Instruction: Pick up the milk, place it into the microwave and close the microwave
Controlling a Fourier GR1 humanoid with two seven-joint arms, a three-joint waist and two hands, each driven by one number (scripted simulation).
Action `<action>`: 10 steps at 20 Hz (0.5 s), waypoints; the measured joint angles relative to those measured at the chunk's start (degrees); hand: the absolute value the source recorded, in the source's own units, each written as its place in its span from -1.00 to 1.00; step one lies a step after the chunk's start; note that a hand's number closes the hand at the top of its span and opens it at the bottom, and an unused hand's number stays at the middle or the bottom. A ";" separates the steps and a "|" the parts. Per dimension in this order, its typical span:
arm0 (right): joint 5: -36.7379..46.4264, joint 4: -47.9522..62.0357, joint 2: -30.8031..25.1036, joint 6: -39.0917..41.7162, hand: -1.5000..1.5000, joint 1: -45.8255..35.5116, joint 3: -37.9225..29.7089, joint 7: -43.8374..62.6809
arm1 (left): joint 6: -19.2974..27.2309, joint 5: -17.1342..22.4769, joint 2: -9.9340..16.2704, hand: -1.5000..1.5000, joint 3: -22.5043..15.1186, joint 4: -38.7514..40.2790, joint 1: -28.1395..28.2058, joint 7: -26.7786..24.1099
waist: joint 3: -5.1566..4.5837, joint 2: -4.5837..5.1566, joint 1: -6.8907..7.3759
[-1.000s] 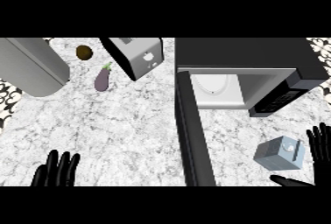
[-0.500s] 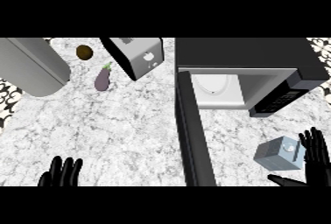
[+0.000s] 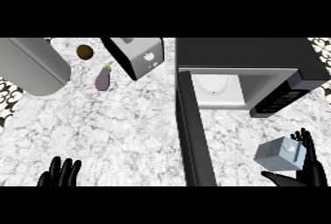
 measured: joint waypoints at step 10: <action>5.45 9.13 -2.13 -3.92 1.00 -4.62 3.20 -7.65 | 1.71 0.50 1.64 -1.00 -0.11 0.07 0.45 -1.99 | -0.09 -0.05 0.08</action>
